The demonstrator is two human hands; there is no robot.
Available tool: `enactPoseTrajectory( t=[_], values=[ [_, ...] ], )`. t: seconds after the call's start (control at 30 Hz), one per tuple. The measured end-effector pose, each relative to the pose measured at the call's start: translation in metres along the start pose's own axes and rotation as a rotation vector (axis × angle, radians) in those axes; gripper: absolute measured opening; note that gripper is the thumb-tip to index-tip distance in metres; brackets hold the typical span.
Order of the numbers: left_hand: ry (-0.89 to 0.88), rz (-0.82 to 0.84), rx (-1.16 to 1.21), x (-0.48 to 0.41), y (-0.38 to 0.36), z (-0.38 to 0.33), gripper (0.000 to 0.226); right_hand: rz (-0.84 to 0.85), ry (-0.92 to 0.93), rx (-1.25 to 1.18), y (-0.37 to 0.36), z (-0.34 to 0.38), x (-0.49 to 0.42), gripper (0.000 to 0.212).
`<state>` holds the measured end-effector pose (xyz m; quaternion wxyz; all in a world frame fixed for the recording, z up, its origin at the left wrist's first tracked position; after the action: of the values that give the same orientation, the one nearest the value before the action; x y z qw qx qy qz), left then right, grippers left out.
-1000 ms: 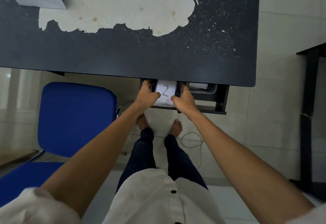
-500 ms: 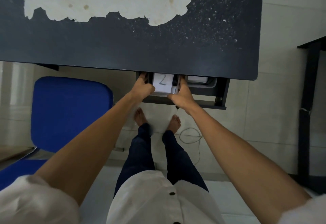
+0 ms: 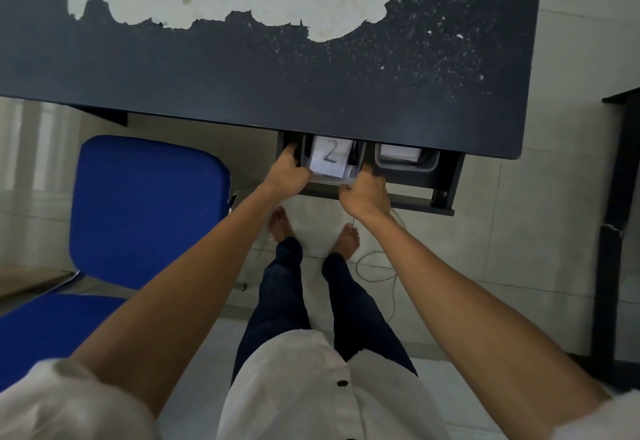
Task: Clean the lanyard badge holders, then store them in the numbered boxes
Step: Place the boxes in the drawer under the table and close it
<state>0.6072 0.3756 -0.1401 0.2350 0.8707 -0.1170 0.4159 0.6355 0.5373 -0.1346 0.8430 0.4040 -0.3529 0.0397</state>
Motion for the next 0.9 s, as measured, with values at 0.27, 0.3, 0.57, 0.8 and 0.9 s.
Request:
enactPoseTrajectory(
  t=[0.27, 0.3, 0.57, 0.8, 0.9],
  values=[
    [-0.016, -0.03, -0.066, -0.009, -0.004, -0.007, 0.068, 0.093, -0.122, -0.141, -0.007, 0.002, -0.009, 0.033],
    [-0.016, -0.025, -0.038, -0.01, -0.003, -0.008, 0.07, 0.078, -0.133, -0.176, -0.008, 0.003, -0.011, 0.035],
    [0.0, 0.008, 0.141, -0.015, -0.002, -0.021, 0.07, 0.024, -0.153, -0.296, -0.016, 0.005, -0.02, 0.064],
    [0.106, 0.009, 0.148, -0.009, -0.008, -0.01, 0.06, -0.002, -0.067, -0.236, -0.006, 0.002, -0.01, 0.06],
    [0.206, -0.013, 0.345, -0.007, -0.013, -0.007, 0.051, -0.048, -0.037, -0.312, 0.007, -0.01, 0.002, 0.052]
  ],
)
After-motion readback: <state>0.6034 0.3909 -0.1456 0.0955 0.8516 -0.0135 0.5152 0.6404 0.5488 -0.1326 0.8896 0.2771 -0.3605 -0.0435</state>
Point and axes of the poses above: each hand's wrist, its own x-axis away from the middle knuckle, its own y-axis out of the back of the hand, z = x × y, the point moved 4 cm from there along -x, towards the middle knuckle, and after that the axes turned 5 degrees about -x, right-handed, at the moved point
